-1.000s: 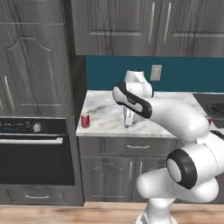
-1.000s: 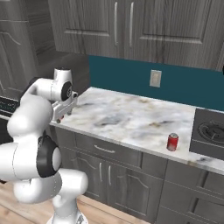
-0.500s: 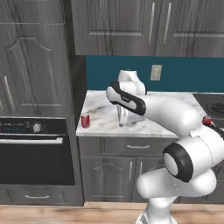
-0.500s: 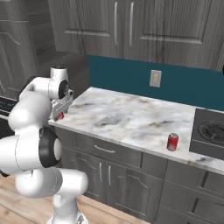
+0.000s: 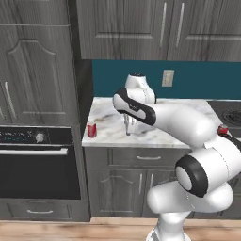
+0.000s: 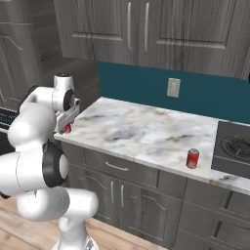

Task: Four empty soda cans are scattered around the kitchen. Gather all the cans and cluster them next to the stove for recycling.

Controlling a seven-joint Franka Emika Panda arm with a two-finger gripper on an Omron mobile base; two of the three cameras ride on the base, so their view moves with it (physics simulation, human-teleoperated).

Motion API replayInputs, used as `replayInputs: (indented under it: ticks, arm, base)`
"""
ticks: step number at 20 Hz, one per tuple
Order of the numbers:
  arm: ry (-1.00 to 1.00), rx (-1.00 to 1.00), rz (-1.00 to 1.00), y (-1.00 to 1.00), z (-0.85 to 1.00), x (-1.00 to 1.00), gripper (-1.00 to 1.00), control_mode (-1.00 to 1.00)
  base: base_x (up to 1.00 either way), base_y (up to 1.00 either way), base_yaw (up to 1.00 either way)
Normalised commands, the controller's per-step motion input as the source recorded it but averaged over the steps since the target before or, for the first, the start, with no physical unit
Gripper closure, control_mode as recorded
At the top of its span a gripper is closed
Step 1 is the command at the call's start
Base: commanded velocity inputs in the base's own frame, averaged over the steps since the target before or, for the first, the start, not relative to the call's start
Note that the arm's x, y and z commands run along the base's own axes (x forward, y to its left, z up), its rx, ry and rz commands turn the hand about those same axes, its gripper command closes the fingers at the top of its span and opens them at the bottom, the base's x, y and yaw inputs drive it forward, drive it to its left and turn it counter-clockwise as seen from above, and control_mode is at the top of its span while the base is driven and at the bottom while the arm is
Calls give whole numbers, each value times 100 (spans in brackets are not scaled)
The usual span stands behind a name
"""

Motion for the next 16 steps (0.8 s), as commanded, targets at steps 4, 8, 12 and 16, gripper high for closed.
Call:
replayInputs:
  ticks: [4, 8, 12, 16]
  arm:
    - [-4, 4, 0, 5, 0, 13, -100, -100]
    - [0, 6, 0, 8, 0, 25, -100, -100]
    - [0, 7, 0, 9, 0, 24, -100, -100]
    - [0, 7, 0, 11, 0, 26, -100, -100]
  base:
    - [0, 0, 0]
    - [0, 0, 0]
    - [0, 0, 0]
    - [0, 0, 0]
